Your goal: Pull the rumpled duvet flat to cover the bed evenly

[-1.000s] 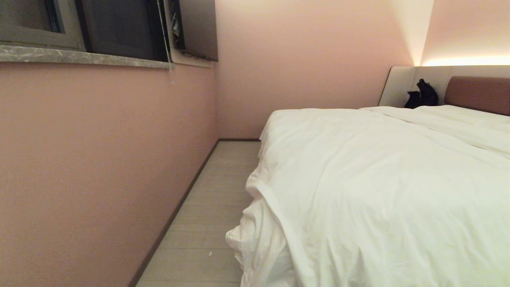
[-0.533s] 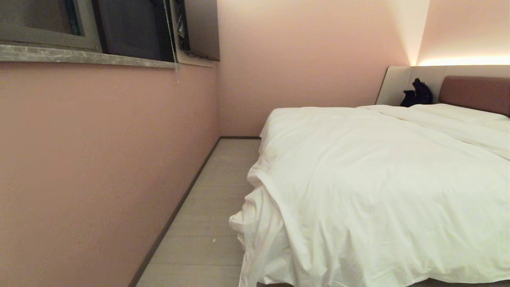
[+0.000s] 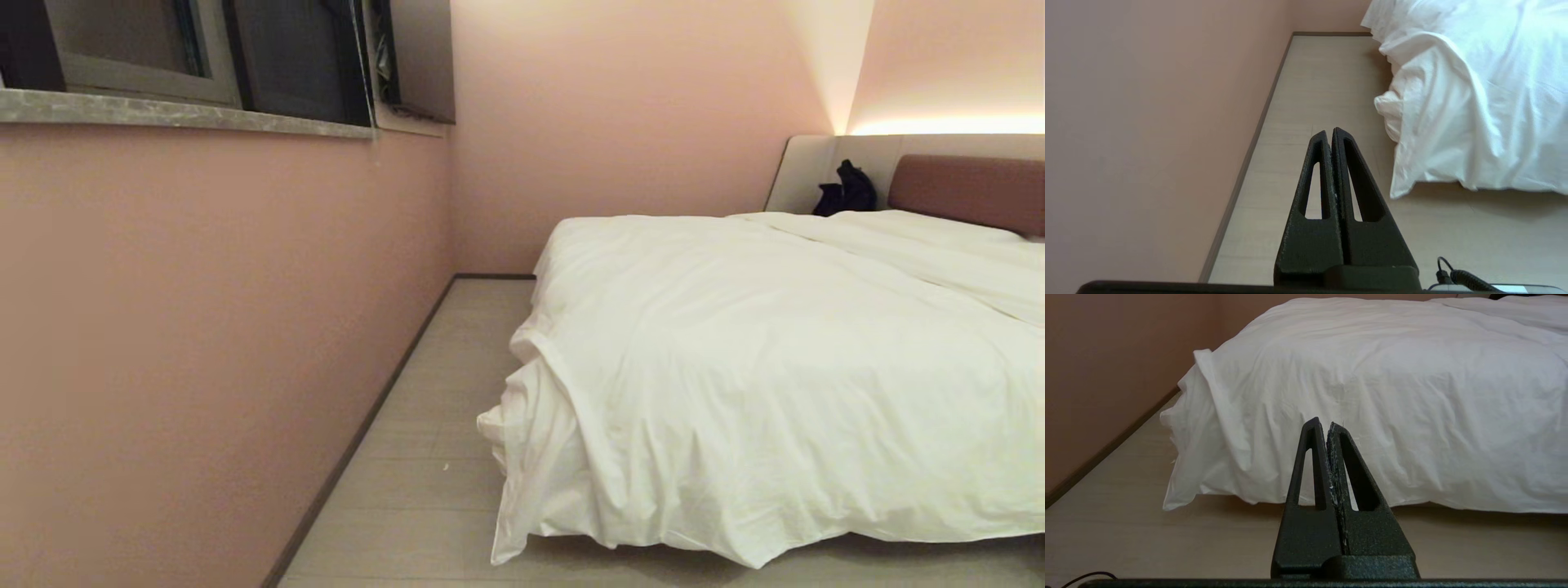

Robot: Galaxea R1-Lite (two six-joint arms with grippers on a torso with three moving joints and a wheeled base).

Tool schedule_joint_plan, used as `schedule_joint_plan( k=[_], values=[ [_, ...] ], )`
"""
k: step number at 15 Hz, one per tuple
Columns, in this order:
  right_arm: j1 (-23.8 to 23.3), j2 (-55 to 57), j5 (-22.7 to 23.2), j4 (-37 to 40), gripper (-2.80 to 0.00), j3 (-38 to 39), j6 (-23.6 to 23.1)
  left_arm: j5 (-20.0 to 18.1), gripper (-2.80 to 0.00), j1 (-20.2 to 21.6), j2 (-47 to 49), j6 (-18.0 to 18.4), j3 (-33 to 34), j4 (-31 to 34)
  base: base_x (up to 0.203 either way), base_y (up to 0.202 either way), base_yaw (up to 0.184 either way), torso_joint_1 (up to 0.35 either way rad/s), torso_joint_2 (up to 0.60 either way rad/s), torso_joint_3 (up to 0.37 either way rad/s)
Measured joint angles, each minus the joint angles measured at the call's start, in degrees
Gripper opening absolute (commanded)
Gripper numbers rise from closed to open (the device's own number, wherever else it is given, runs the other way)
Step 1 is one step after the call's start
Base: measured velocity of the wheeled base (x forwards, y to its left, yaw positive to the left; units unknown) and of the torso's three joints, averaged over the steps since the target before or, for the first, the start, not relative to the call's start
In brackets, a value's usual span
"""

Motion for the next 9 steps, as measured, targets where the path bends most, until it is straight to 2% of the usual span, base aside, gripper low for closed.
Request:
schedule_joint_plan(
  k=[5,9],
  values=[
    [0.0,0.0,0.1,0.0,-2.80,0.0,0.0,0.0,-2.80,0.0,0.0,0.0,0.0,0.0,-0.158,0.000,0.014,0.001,0.00,0.005],
    [0.0,0.0,0.1,-0.1,-2.80,0.0,0.0,-0.1,-2.80,-0.1,0.0,0.0,0.0,0.1,-0.016,0.000,-0.001,-0.002,0.00,0.001]
  ],
)
